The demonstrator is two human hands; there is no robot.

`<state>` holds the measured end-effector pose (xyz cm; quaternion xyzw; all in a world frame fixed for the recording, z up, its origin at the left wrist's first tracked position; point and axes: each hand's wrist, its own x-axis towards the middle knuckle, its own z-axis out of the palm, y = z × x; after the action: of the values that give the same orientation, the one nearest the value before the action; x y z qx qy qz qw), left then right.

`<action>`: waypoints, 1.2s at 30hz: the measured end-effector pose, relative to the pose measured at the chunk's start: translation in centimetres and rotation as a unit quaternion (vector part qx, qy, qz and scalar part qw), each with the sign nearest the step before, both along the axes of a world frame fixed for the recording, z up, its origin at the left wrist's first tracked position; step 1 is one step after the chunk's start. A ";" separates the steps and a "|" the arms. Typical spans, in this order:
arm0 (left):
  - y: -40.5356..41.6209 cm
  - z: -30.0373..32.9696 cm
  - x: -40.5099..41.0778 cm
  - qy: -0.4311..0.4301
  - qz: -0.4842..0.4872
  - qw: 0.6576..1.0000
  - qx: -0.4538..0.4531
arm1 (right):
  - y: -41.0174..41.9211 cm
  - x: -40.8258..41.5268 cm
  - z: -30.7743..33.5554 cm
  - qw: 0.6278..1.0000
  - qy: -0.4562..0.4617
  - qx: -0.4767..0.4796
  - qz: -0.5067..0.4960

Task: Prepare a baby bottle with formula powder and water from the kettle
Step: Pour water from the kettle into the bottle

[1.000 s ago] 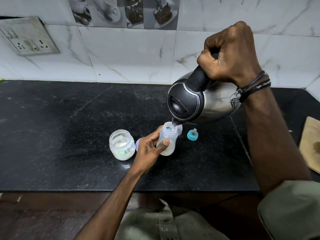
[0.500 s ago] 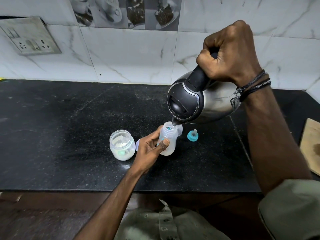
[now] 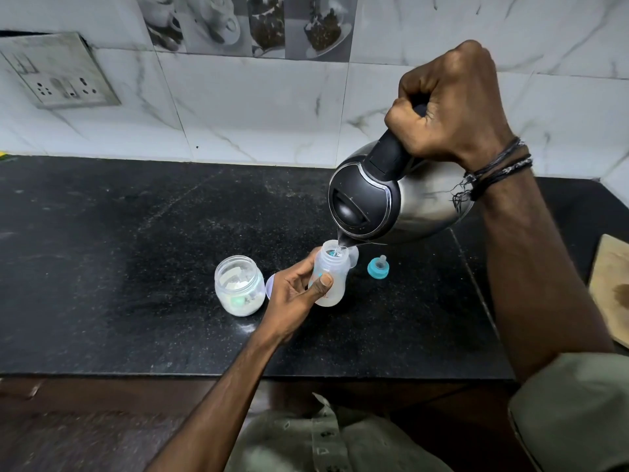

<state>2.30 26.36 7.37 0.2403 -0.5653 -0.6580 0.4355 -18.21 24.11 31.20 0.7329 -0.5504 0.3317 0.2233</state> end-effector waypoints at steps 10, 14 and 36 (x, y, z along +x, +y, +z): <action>-0.2 -0.2 0.0 -0.005 -0.005 1.000 0.003 | 0.0 0.0 0.1 1.000 0.001 0.000 0.003; -0.2 -0.2 0.1 -0.007 -0.002 1.000 0.004 | -0.1 0.1 0.1 1.000 0.002 -0.001 0.004; -0.2 0.0 0.1 -0.012 -0.005 1.000 0.009 | -0.2 0.3 0.2 1.000 0.010 -0.005 0.006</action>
<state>2.36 26.11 7.37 0.2499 -0.5656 -0.6622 0.4233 -17.94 23.93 31.41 0.7383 -0.5424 0.3282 0.2303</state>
